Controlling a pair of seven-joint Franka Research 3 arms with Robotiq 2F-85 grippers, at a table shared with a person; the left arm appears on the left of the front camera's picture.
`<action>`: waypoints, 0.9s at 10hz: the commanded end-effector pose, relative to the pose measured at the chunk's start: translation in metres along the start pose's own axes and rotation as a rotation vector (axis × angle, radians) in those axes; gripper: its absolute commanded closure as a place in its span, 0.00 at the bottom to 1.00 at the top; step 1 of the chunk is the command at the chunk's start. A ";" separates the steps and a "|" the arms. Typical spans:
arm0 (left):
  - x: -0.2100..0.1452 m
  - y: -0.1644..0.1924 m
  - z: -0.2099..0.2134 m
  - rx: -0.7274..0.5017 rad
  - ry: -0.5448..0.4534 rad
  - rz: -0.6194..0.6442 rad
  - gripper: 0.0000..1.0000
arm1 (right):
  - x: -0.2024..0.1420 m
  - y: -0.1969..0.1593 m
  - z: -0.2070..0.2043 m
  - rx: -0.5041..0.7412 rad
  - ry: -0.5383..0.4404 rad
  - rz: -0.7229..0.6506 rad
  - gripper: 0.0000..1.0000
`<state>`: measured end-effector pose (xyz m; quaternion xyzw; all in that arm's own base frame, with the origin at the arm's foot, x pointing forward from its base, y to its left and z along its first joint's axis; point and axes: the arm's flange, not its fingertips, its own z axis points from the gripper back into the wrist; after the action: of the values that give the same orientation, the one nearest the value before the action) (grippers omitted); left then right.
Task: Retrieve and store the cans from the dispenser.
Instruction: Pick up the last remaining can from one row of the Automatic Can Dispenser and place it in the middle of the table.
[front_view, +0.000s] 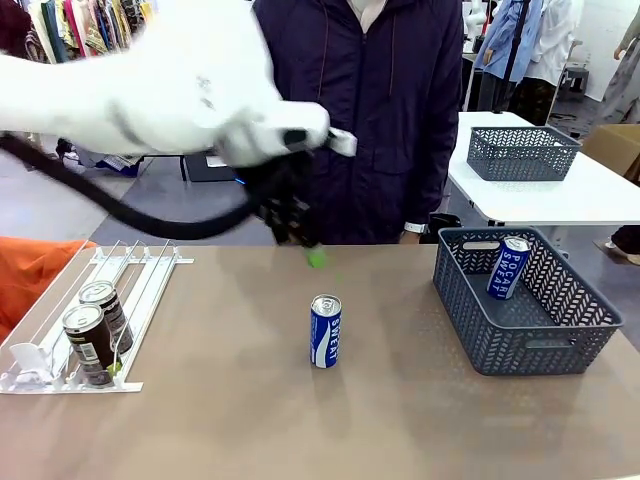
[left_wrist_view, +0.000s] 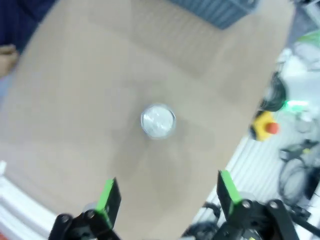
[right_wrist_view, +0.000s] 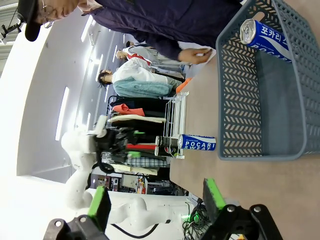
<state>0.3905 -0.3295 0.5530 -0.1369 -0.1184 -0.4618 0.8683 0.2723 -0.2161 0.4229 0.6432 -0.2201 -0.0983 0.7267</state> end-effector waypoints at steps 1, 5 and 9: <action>-0.088 0.037 0.048 -0.097 -0.097 0.059 0.00 | 0.002 0.002 0.000 0.011 -0.005 0.024 0.00; -0.284 0.139 0.119 -0.377 -0.488 0.406 0.00 | 0.002 0.002 0.000 0.011 -0.005 0.024 0.00; -0.422 0.179 0.112 -0.473 -0.820 0.655 0.00 | 0.002 0.002 0.000 0.011 -0.005 0.024 0.00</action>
<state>0.2947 0.1418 0.5001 -0.5128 -0.2674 -0.0900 0.8108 0.2720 -0.2164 0.4228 0.6431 -0.2204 -0.0989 0.7267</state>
